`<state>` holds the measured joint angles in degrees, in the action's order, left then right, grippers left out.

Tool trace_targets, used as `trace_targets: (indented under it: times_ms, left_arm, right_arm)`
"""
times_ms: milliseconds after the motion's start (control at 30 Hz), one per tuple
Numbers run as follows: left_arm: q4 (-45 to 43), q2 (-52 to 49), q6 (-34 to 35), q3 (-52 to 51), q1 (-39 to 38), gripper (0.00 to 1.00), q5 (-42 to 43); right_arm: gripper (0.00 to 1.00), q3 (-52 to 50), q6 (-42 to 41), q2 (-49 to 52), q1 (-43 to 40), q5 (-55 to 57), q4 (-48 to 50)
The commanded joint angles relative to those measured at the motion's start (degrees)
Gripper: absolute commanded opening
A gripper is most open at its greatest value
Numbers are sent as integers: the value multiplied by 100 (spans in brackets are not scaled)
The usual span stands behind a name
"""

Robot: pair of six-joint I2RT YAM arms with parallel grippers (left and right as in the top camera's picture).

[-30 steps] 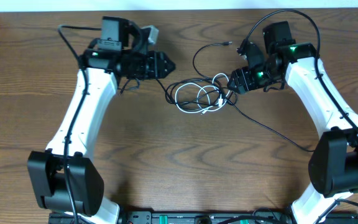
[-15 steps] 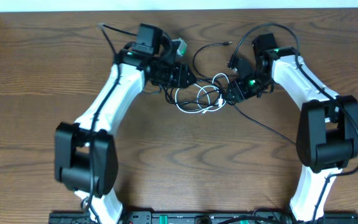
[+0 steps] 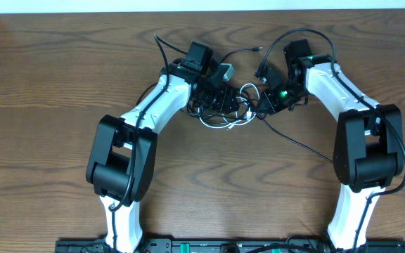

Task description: Untangle cables

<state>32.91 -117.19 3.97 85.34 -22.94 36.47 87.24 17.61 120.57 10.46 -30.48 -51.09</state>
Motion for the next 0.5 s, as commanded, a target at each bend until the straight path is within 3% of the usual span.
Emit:
trace_targets:
  times_ms: [0,100,133,167,233,467]
  left_arm:
    - [-7,-79,-179,0,-22,53,-387]
    - [-11,-166,-181,0,-105,52,-614]
    - [-26,-212,-181,0,-138,47,-612]
    - [-39,-245,-181,0,-170,40,-612]
    - [-48,-286,-179,0,-219,9,-734]
    - [31,-282,638,0,-57,7,-1784]
  right_arm:
    - [9,-4,17,50,24,-168,20]
    - [4,-4,17,48,26,-319,24]
    - [1,-4,15,48,22,-380,35]
    - [1,-2,9,48,9,-435,57]
    - [1,-2,-96,44,-2,-542,120]
    - [1,7,-133,-337,-175,-1244,138]
